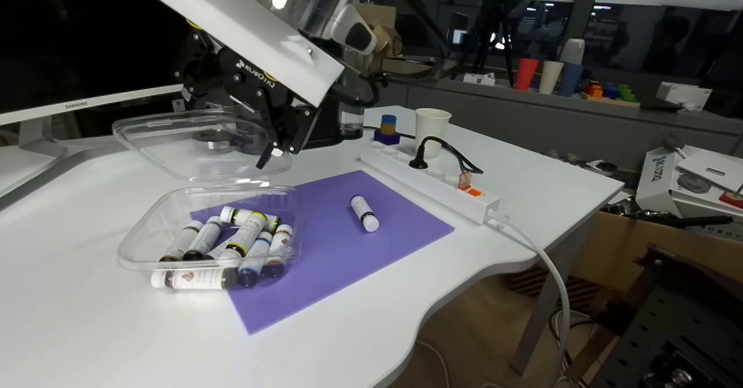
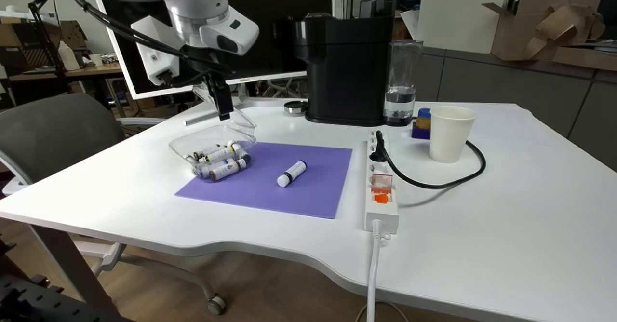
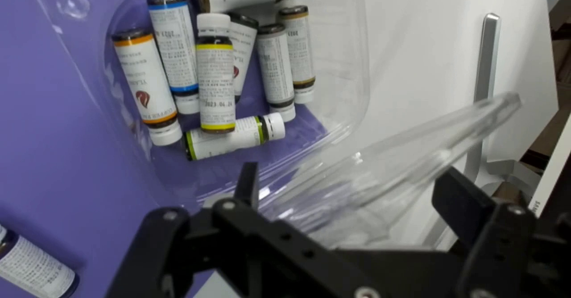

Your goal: Open the clear bowl

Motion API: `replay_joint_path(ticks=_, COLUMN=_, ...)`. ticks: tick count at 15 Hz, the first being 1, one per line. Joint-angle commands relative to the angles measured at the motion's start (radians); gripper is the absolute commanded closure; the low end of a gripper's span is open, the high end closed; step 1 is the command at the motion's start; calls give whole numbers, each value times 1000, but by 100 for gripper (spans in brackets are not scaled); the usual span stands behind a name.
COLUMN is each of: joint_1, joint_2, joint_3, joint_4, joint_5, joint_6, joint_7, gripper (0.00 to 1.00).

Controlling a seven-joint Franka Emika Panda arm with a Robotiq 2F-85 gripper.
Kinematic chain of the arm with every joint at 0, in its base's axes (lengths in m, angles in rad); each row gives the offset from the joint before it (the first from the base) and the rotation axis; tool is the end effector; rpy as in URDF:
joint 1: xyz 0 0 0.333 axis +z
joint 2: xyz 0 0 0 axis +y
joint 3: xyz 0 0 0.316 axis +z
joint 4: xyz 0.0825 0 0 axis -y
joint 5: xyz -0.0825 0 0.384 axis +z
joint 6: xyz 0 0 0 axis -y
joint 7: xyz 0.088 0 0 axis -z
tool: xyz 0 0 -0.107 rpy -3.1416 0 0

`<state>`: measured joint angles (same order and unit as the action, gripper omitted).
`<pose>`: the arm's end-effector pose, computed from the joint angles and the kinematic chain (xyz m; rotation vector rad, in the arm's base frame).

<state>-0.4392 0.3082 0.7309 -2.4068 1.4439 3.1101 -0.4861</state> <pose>0.4720 0.0652 0.2186 -2.4667 0.9484 -0.3719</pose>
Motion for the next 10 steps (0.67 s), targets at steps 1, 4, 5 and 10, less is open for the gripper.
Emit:
replay_joint_path(ticks=1, joint_1=-31, joint_2=1, joint_3=8, joint_4=63, joint_5=107, joint_6=36, joint_7=-105, gripper=0)
replay_joint_path(ticks=4, joint_1=-44, joint_2=-15, joint_3=-2, joint_4=100, joint_5=164, joint_6=63, joint_7=-176, gripper=0)
replay_joint_path(ticks=5, joint_1=-48, joint_2=-17, joint_3=-6, joint_4=113, joint_5=178, joint_6=69, joint_7=-198, gripper=0)
replay_joint_path(ticks=10, joint_1=-47, joint_2=-15, joint_3=-24, joint_4=164, joint_5=177, joint_6=138, joint_7=-243, gripper=0)
